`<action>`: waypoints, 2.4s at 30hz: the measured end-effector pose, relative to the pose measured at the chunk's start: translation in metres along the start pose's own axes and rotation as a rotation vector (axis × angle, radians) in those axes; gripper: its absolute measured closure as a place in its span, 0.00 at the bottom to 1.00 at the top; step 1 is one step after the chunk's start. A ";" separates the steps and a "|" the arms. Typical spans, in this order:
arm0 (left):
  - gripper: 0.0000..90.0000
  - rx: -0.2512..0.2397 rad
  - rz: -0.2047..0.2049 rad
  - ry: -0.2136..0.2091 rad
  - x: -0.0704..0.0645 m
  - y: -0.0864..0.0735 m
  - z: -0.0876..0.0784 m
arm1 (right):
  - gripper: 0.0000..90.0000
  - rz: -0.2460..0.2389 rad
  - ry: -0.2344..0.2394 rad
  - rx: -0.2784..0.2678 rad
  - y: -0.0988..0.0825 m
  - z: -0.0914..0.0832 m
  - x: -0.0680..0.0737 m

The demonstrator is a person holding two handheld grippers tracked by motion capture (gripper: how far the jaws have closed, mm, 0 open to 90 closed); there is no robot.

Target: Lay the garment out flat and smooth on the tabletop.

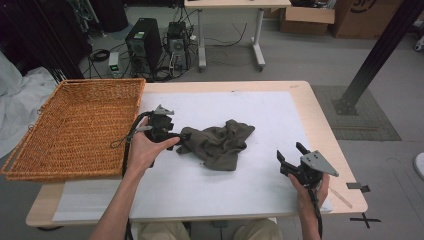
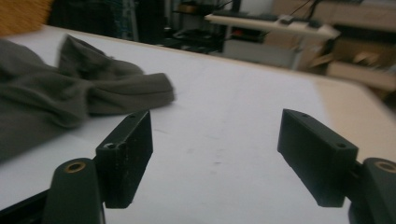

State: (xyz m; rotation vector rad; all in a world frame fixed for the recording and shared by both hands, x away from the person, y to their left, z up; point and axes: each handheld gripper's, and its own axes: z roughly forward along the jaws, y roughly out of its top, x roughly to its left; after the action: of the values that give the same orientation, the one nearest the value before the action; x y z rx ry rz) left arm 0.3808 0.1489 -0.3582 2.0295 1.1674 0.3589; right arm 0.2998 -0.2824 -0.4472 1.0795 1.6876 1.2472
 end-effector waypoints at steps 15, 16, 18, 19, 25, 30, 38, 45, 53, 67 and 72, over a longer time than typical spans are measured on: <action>0.65 0.038 -0.072 -0.128 0.006 0.003 0.051 | 0.58 0.068 0.222 0.242 0.072 0.099 0.067; 0.68 0.038 -0.072 -0.128 0.006 0.003 0.051 | 0.58 0.068 0.222 0.242 0.072 0.099 0.067; 0.69 -0.010 -0.052 -0.122 0.007 0.006 0.058 | 0.60 0.070 0.178 0.277 0.072 0.109 0.068; 0.71 -0.034 -0.058 -0.094 0.009 0.010 0.065 | 0.63 0.100 0.125 0.297 0.071 0.118 0.065; 0.68 0.008 -0.054 -0.086 0.015 0.025 0.099 | 0.85 0.100 0.151 0.510 0.050 0.148 0.062; 0.64 0.082 0.075 -0.064 0.002 0.028 0.121 | 1.00 0.105 0.187 0.497 0.049 0.144 0.058; 0.94 0.132 0.102 -0.063 0.003 0.021 0.131 | 1.00 0.204 0.038 0.463 0.055 0.122 0.000; 0.97 0.068 0.045 0.032 0.026 0.026 0.117 | 0.87 0.171 0.098 0.497 0.043 0.117 -0.018; 0.67 -0.005 0.019 -0.029 0.024 0.027 0.126 | 0.68 0.336 0.181 0.298 0.059 0.107 -0.015; 0.97 -0.119 0.025 0.160 0.054 0.030 0.120 | 0.97 0.346 0.122 0.313 0.066 0.135 -0.010; 0.81 -0.114 -0.061 0.176 0.074 0.027 0.113 | 0.80 0.288 0.055 0.274 0.067 0.132 -0.029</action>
State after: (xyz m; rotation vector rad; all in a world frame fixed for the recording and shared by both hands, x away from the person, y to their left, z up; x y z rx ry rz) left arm 0.5017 0.1495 -0.4239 1.8899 1.2818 0.5698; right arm 0.4434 -0.2560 -0.4104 1.5085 1.8298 1.2533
